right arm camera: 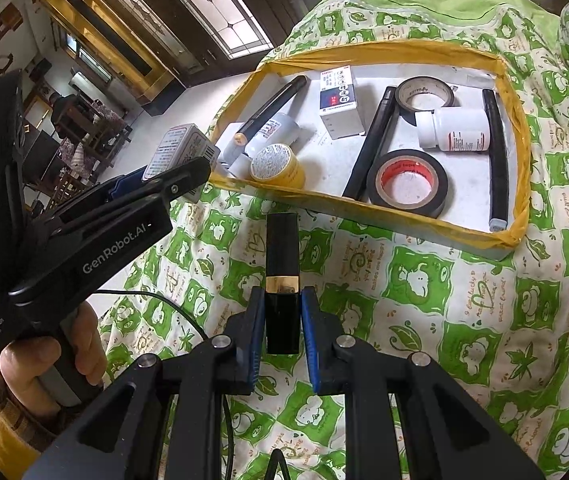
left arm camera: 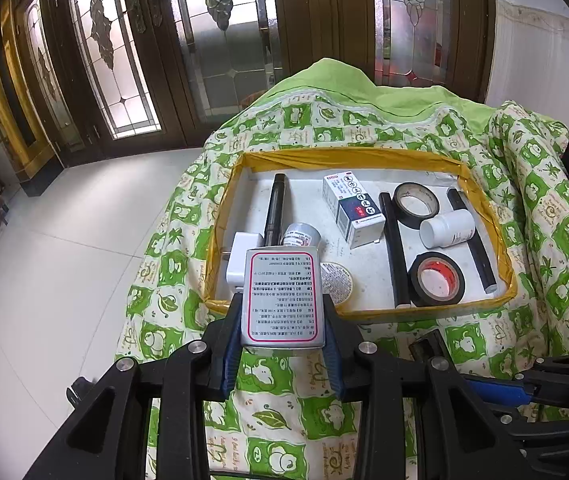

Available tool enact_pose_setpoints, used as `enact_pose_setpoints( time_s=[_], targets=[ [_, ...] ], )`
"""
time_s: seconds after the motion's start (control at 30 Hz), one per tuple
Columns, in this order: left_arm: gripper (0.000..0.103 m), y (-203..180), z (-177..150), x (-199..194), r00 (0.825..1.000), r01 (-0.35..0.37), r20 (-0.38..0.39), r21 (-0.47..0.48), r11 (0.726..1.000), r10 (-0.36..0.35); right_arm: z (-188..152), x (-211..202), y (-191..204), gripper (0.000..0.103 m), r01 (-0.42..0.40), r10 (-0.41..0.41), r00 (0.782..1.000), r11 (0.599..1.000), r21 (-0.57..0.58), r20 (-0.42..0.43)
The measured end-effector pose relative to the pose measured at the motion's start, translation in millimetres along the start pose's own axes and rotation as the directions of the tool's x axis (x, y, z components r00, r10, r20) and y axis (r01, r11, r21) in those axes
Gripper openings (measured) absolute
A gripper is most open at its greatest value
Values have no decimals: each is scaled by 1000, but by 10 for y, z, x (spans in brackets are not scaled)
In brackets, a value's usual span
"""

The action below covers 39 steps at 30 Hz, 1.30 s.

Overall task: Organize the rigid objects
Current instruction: 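Carry the pink-labelled box and black tube toward the tray with both tools, then lower the pink-labelled box and black tube into the tray with both tools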

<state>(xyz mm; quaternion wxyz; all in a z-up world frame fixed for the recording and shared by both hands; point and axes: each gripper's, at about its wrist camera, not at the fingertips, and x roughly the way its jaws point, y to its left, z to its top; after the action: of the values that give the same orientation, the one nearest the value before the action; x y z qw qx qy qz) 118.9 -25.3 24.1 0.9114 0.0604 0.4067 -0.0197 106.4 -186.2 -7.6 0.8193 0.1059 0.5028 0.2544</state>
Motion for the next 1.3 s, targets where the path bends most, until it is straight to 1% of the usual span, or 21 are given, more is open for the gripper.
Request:
enact_pose_setpoints(
  time_s=[0.33, 0.63, 1.2, 1.3],
  targets=[
    [36, -42, 86, 22, 1000, -10, 9, 22, 1000, 10, 86, -60, -32, 17, 5, -5, 1000, 1000, 5, 26],
    [36, -82, 210, 56, 1000, -4, 13, 42, 999, 3, 173, -72, -42, 17, 13, -13, 999, 1000, -3, 36],
    [36, -165, 372, 203, 1000, -10, 9, 80, 997, 9, 371, 5, -15, 17, 34, -33, 999, 999, -24, 37],
    [36, -142, 416, 268, 1000, 23, -14, 55, 998, -22, 395, 34, -33, 17, 36, -36, 999, 999, -23, 32]
  ],
)
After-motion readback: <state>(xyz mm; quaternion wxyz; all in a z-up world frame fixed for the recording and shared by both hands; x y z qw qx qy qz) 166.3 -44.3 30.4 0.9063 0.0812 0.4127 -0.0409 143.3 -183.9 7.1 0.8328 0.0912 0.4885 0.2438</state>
